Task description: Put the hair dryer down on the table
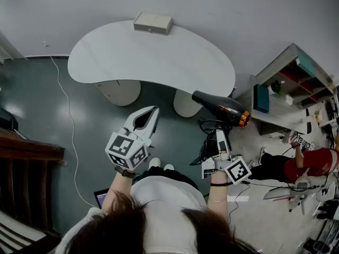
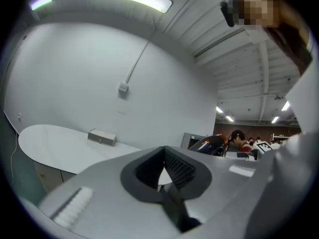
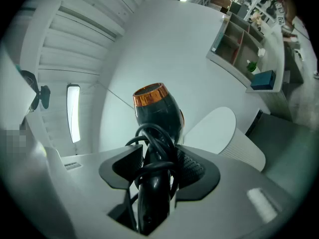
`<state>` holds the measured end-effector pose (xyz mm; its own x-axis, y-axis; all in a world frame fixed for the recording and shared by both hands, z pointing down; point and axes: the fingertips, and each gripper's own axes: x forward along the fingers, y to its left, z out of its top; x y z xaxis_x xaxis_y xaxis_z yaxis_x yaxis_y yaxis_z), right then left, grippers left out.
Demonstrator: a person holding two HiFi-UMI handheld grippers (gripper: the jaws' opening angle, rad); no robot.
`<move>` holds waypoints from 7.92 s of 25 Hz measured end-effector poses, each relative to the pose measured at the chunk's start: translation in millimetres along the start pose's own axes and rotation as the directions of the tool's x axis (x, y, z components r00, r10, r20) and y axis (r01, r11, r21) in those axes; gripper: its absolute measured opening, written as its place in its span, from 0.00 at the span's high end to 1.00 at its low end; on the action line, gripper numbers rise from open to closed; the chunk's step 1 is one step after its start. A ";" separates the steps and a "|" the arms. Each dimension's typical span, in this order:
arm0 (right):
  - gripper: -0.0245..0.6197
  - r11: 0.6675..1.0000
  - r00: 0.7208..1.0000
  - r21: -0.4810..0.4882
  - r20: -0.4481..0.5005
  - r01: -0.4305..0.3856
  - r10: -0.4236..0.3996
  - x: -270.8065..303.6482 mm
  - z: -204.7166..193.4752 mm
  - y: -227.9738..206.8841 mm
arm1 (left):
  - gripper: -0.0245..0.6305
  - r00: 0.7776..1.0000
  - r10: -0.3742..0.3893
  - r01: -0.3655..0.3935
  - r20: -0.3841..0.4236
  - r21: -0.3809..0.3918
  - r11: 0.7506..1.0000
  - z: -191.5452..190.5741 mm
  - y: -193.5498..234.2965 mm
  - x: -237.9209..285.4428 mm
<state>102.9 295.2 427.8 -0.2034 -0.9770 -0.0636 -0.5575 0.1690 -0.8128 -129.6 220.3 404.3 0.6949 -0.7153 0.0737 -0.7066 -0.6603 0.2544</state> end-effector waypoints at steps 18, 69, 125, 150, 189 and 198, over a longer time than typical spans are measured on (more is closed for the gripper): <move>0.65 0.994 0.996 0.081 -0.055 -0.071 0.075 0.0 8.8 -10.5 | 0.87 0.998 0.059 -0.059 -0.001 0.013 0.998 -11.3 -15.3 3.7; 0.65 0.985 0.997 0.171 -0.072 -0.021 0.034 340.5 92.1 -108.1 | 0.87 0.993 -0.079 0.079 -0.090 0.002 0.997 44.1 160.2 332.7; 0.64 0.937 0.894 0.314 -0.447 0.151 0.005 411.6 6.2 -237.5 | 0.87 0.983 -0.037 0.026 -0.182 -0.063 0.998 -15.2 184.3 396.8; 0.63 0.963 0.755 -0.081 -0.605 0.257 -0.253 378.8 -23.1 -298.8 | 0.87 0.970 -0.054 0.025 -0.237 -0.121 0.992 -52.6 183.7 390.9; 0.54 0.912 0.802 -0.407 -0.525 0.057 -0.284 371.7 43.0 -248.0 | 0.87 0.983 -0.066 0.059 -0.172 -0.042 0.997 -12.9 165.4 392.3; 0.54 0.880 0.908 -0.475 -0.378 -0.024 -0.180 391.6 113.9 -189.2 | 0.87 0.994 -0.053 0.054 -0.100 0.008 0.999 21.0 159.6 395.0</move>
<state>220.5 -134.1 490.7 -0.3890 -0.8684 0.3076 -0.8680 0.2336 -0.4382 29.3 -172.5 453.7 0.7411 -0.6530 0.1564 -0.6693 -0.6997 0.2502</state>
